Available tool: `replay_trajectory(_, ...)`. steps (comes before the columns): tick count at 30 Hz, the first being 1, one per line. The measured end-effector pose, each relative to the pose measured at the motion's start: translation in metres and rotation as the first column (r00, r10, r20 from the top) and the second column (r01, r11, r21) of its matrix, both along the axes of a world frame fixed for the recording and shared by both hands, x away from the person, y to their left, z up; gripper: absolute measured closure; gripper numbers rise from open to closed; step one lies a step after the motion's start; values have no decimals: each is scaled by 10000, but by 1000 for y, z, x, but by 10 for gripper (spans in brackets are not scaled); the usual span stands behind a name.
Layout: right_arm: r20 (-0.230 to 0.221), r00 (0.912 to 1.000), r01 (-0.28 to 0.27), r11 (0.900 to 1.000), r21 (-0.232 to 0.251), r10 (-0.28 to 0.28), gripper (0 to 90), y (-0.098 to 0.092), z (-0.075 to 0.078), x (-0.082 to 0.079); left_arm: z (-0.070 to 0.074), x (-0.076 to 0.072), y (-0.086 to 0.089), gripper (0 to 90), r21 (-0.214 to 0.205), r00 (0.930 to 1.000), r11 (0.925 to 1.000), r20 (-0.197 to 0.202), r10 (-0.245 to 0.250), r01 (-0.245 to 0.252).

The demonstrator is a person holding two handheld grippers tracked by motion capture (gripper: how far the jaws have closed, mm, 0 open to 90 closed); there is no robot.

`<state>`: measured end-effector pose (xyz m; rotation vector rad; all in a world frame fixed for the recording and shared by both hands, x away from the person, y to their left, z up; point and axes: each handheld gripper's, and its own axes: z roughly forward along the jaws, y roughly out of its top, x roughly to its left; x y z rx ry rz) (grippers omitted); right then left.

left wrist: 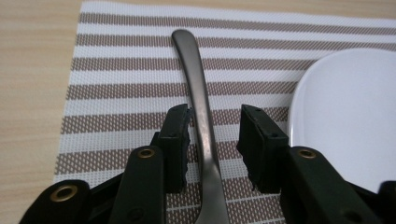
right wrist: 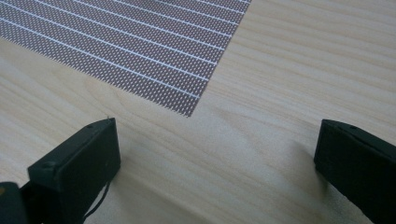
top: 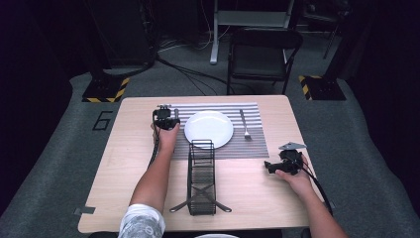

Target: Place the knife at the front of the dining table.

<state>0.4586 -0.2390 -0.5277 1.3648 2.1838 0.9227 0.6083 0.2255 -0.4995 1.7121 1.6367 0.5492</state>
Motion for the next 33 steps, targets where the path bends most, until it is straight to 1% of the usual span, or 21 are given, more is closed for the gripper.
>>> replay_trajectory(2,4,10000,-4,10000,-8,4,0,0,0,0,2,0,3,617,-104,10000,9999,54,66,-65)
replay_trajectory(6,-3,10000,-2,10000,-8,2,0,0,0,0,3,-2,4,604,-28,9999,10000,-163,8,-8)
replay_trajectory(7,6,10000,-15,10000,-12,15,0,0,0,0,3,-3,5,599,94,9997,9999,-248,-88,91)
replay_trajectory(10,-1,10000,-25,10000,-19,25,0,0,0,0,7,-10,6,594,98,9998,9998,-63,-200,201)
replay_trajectory(12,-4,10000,-29,10000,-22,29,0,0,0,0,9,-17,9,585,72,9994,9993,37,-356,355)
replay_trajectory(13,-7,10000,-25,10000,-13,25,0,0,0,0,10,-19,10,576,190,9991,9989,-16,-418,419)
replay_trajectory(14,-2,10000,-27,10000,-20,27,0,0,0,0,10,-21,11,569,217,9990,9988,-8,-448,448)
replay_trajectory(15,3,10000,-28,10000,-7,28,0,0,0,0,11,-24,12,562,369,9983,9977,-83,-572,575)
replay_trajectory(16,1,10000,-10,10000,-1,10,0,0,0,0,12,-27,13,547,371,9980,9973,-83,-626,629)
replay_trajectory(21,6,10000,-25,10000,-14,25,0,0,0,0,23,-45,21,517,565,9940,9932,326,-1039,1020)
replay_trajectory(23,-1,10000,-23,10000,-14,23,0,0,0,0,26,-51,25,494,560,9919,9907,199,-1254,1241)
replay_trajectory(24,-2,10000,-24,10000,-15,24,0,0,0,0,27,-54,27,484,541,9911,9902,275,-1302,1285)
replay_trajectory(25,1,10000,-23,10000,-14,23,0,0,0,0,29,-57,30,481,582,9897,9883,167,-1425,1413)
replay_trajectory(26,3,10000,-24,10000,-16,24,0,0,0,0,30,-62,33,470,572,9890,9877,179,-1467,1454)
replay_trajectory(28,2,10000,-22,10000,-16,22,0,0,0,0,31,-67,36,466,394,9879,9881,402,-1500,1484)
replay_trajectory(29,-3,10000,-22,10000,-19,22,0,0,0,0,31,-71,37,460,330,9879,9883,397,-1501,1489)
replay_trajectory(31,4,10000,-22,10000,-12,22,0,0,0,0,30,-77,39,448,310,9858,9863,409,-1630,1618)
replay_trajectory(32,6,10000,-28,10000,-17,28,0,0,0,0,30,-81,40,447,399,9840,9843,419,-1733,1717)
replay_trajectory(33,4,10000,-23,10000,-13,23,0,0,0,0,29,-84,41,443,391,9833,9840,480,-1757,1739)
